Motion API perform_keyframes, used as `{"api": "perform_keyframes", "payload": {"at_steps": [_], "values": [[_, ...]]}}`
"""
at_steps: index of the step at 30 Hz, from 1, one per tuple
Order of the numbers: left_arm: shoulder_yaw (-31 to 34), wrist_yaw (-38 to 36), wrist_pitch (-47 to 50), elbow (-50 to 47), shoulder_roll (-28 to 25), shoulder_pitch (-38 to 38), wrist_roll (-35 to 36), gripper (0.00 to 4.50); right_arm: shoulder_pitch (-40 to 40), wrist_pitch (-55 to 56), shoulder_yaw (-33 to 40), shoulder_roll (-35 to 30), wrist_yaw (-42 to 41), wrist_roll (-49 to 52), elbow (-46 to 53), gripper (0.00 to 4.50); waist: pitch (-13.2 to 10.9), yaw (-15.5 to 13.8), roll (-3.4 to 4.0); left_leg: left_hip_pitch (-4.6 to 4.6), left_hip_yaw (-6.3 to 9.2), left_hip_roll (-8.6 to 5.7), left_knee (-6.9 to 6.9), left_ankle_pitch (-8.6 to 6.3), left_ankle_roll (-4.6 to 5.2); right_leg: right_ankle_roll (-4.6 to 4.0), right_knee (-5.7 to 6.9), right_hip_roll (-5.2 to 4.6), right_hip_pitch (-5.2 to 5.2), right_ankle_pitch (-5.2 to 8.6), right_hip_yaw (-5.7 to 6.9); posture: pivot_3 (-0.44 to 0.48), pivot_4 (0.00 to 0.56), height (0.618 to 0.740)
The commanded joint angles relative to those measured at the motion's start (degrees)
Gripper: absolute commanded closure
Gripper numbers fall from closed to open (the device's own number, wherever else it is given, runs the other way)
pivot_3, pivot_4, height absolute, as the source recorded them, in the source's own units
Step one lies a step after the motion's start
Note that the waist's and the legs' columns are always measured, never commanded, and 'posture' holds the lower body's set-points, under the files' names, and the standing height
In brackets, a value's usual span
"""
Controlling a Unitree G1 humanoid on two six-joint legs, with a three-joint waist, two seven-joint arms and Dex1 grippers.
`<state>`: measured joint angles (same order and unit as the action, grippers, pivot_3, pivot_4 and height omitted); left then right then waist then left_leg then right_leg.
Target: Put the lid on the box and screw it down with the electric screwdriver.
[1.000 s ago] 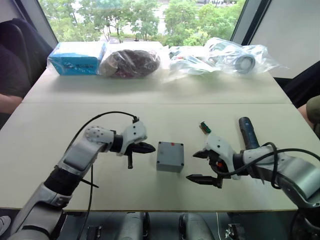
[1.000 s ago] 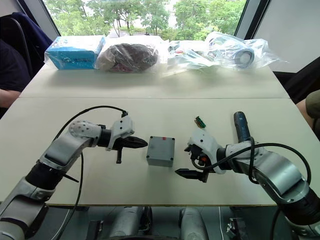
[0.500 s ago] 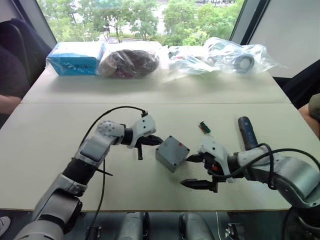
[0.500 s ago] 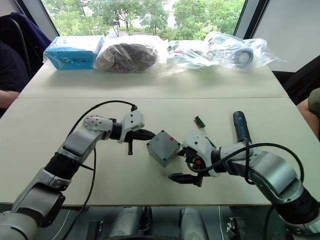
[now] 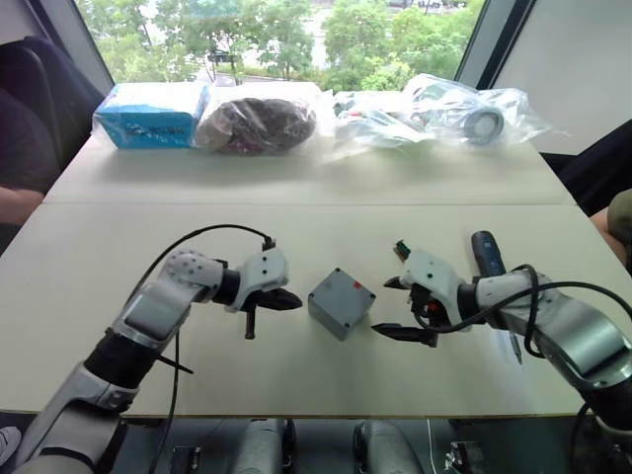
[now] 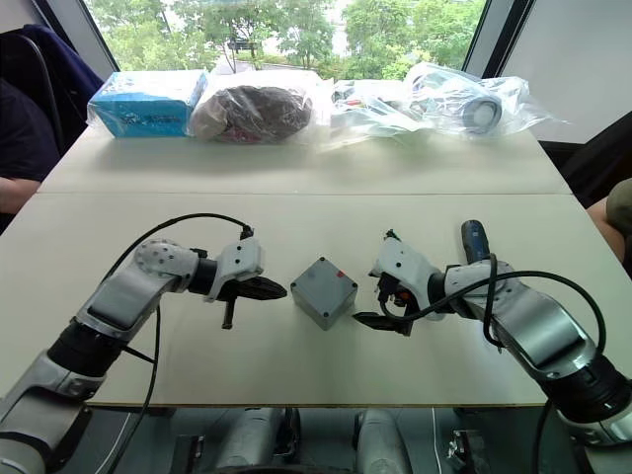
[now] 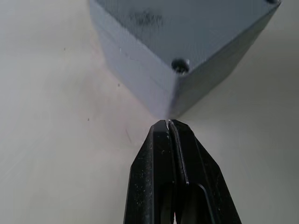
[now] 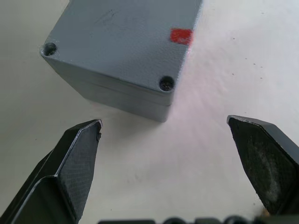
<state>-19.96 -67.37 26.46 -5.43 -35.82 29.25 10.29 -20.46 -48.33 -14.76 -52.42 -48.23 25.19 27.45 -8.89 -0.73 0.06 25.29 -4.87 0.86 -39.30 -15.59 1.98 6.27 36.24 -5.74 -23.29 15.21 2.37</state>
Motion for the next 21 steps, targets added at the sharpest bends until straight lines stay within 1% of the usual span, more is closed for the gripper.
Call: {"api": "perform_keyframes", "payload": {"at_steps": [1, 7, 16, 21], "values": [[0.62, 1.07, 0.13, -1.46, 0.63, 0.13, 0.24, 4.5, 0.16, -0.2, 1.08, 0.84, -1.4, 1.45, 3.37, 0.02, 0.0, -0.03, 0.0, 0.0, 0.0, 0.01, 0.0, 0.0, 0.0, 0.0, 0.0, 0.01, 0.0, 0.0, 0.0, 0.0, 0.15, 0.74], [0.63, 2.64, -0.94, -0.11, 2.32, 0.67, -0.08, 4.5, 1.83, -3.85, 2.46, 1.38, -1.49, 4.38, 7.45, 0.02, 0.0, -0.08, 0.0, 0.0, 0.01, 0.0, 0.0, -0.02, 0.03, 0.0, 0.0, -0.01, 0.03, 0.0, 0.0, 0.0, 0.15, 0.74], [0.26, 2.67, -2.6, 1.91, 2.87, 1.97, -1.06, 4.5, 2.77, -6.73, 3.7, 2.16, 0.02, 5.5, 9.75, 0.02, 0.0, -0.05, 0.0, -0.01, 0.02, 0.01, 0.0, -0.02, 0.04, 0.0, 0.0, 0.0, 0.02, 0.0, 0.0, 0.0, 0.15, 0.74], [0.2, 3.43, -2.33, 2.23, 4.2, 3.06, -1.37, 4.5, 2.79, -7.96, 3.72, 2.85, 1.2, 6.16, 10.61, 0.02, 0.0, -0.06, 0.0, -0.01, 0.02, 0.01, 0.0, -0.02, 0.04, 0.0, 0.0, 0.0, 0.01, 0.0, 0.0, 0.0, 0.15, 0.74]]}}
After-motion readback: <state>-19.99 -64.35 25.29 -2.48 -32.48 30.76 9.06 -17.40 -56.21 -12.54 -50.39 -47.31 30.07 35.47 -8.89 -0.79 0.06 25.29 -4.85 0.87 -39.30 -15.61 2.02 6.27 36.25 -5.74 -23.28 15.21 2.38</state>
